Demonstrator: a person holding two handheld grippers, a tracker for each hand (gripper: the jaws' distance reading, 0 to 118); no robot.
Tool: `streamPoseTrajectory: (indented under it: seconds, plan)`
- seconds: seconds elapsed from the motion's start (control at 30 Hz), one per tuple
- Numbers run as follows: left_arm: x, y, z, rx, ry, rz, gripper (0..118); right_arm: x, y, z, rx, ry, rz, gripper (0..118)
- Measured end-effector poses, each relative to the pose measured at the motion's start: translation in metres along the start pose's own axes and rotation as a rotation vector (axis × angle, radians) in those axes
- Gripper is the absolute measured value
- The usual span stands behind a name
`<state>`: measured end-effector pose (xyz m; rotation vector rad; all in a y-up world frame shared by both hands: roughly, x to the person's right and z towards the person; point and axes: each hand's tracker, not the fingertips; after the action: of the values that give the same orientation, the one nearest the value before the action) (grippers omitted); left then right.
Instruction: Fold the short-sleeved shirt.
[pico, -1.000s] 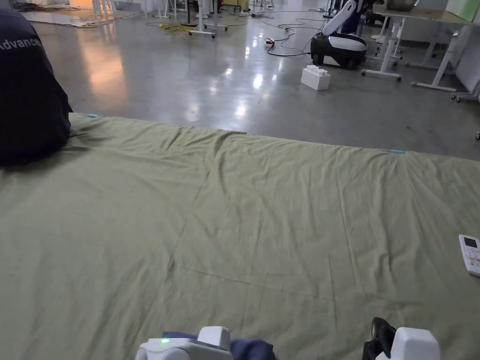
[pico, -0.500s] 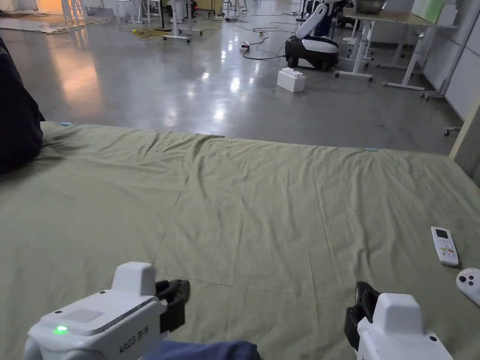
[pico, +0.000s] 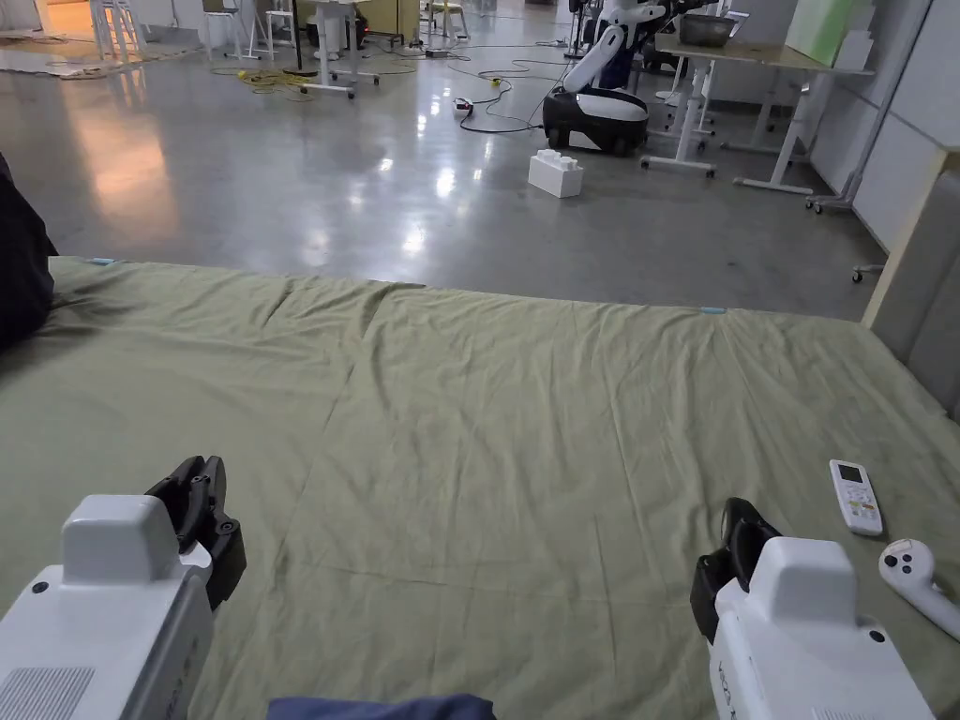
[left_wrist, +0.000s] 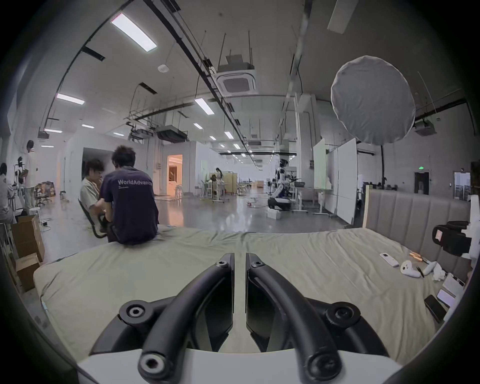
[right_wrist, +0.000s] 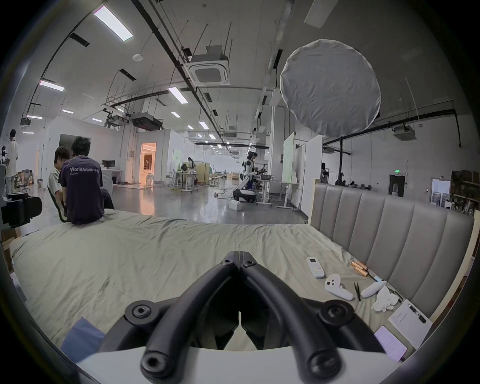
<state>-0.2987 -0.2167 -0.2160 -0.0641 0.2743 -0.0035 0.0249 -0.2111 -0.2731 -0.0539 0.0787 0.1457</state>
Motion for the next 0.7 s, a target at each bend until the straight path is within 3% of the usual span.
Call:
streamPoseTrajectory:
  seconds: [0.23, 0.4, 0.63, 0.67, 0.7]
  plan:
    - [-0.010, -0.008, -0.001, -0.035, 0.002, 0.000, 8, -0.002, -0.001, 0.004, -0.003, -0.023, 0.022, 1]
    - [-0.024, -0.023, 0.001, -0.102, -0.004, -0.011, 8, -0.028, -0.030, 0.016, -0.153, 0.033, 0.013, 1]
    - [-0.042, -0.055, 0.009, -0.241, -0.013, -0.002, 8, -0.112, -0.084, 0.043, -0.318, 0.278, 0.039, 1]
    - [-0.045, -0.060, 0.010, -0.266, -0.026, 0.007, 8, -0.078, -0.063, 0.028, -0.324, 0.305, 0.081, 1]
    - [-0.047, -0.064, 0.012, -0.282, -0.025, 0.014, 8, -0.107, -0.076, 0.036, -0.316, 0.336, 0.084, 1]
